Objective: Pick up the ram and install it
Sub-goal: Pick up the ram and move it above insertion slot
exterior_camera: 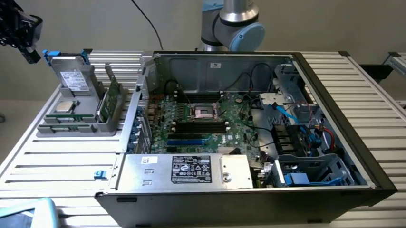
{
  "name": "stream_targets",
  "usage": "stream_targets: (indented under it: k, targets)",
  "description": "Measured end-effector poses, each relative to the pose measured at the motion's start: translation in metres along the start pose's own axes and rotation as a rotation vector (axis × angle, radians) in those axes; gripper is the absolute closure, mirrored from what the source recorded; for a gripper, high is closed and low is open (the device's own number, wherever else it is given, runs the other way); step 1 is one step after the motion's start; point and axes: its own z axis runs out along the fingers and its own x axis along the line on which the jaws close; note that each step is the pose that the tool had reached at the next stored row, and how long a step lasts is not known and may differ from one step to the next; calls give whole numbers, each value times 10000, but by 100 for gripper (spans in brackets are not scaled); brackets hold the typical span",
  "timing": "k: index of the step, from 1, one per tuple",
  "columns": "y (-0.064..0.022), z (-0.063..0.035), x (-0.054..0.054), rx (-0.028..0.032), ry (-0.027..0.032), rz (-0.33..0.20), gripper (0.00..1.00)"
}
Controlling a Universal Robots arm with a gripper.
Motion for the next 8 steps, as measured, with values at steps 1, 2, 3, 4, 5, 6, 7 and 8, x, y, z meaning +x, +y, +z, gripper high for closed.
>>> stream_targets:
  k: [1,2,3,4,5,6,7,8]
  targets:
    - [0,0,0,0,-4,-3,89]
    - [1,1,1,-3,-5,-55,89]
    - [2,3,1,-7,1,-172,89]
    - [2,3,2,-13,11,-349,89]
    - [2,3,2,-21,21,-538,89]
    - [2,4,2,-30,29,-736,89]
    - [2,5,2,-38,37,-914,89]
    - [2,5,2,-45,46,-1095,89]
